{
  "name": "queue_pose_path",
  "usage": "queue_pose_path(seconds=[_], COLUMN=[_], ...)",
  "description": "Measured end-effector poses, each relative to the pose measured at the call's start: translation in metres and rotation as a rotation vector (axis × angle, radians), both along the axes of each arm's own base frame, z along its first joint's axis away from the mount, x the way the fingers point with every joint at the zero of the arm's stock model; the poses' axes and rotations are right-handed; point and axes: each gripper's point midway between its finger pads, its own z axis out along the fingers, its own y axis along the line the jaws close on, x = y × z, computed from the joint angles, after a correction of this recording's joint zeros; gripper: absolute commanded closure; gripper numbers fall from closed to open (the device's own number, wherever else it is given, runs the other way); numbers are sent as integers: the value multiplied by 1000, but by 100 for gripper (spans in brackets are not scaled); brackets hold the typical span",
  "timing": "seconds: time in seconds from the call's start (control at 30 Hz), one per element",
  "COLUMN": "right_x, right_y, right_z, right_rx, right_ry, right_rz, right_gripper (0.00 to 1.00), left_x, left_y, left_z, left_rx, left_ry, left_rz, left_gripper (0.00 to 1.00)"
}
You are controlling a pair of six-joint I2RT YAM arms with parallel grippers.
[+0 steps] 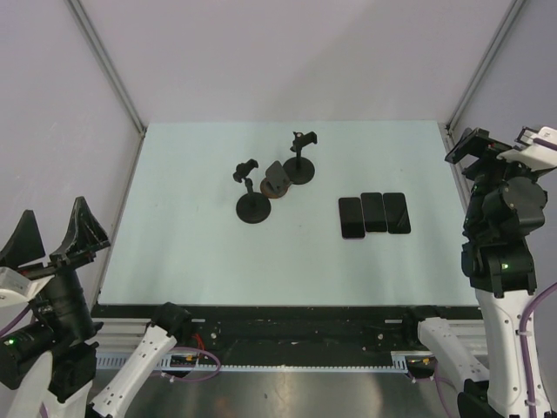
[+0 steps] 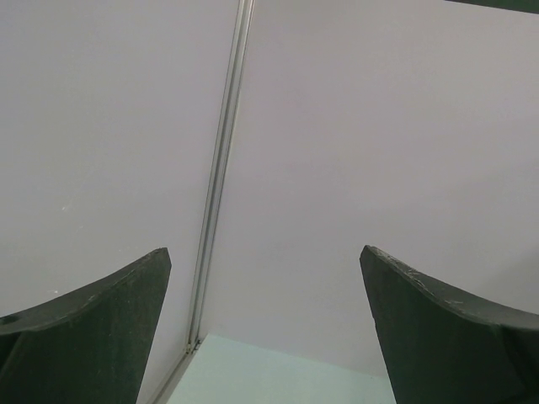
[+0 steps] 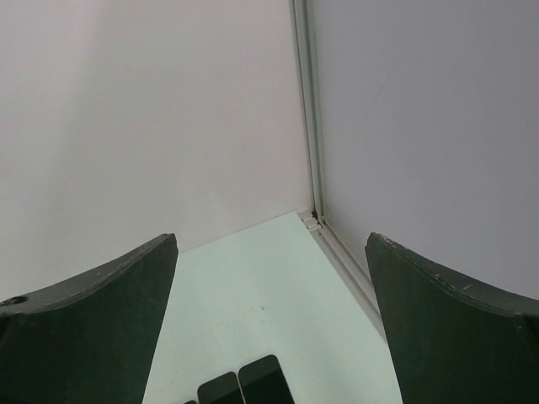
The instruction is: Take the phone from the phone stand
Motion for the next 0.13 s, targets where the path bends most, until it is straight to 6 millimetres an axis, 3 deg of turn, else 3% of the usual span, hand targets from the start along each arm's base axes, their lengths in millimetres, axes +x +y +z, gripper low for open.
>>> queue_pose_path(seconds=[0.13], right_x=[1], right_y=[1], right_z=[-5], right_rx=[16], right_ry=[3], right_rz=[3], right_gripper=[1], left_x=[0], left_y=[-1], left_z=[0], left_rx=[4], left_ry=[-1], left_rz=[-4], left_gripper=[0])
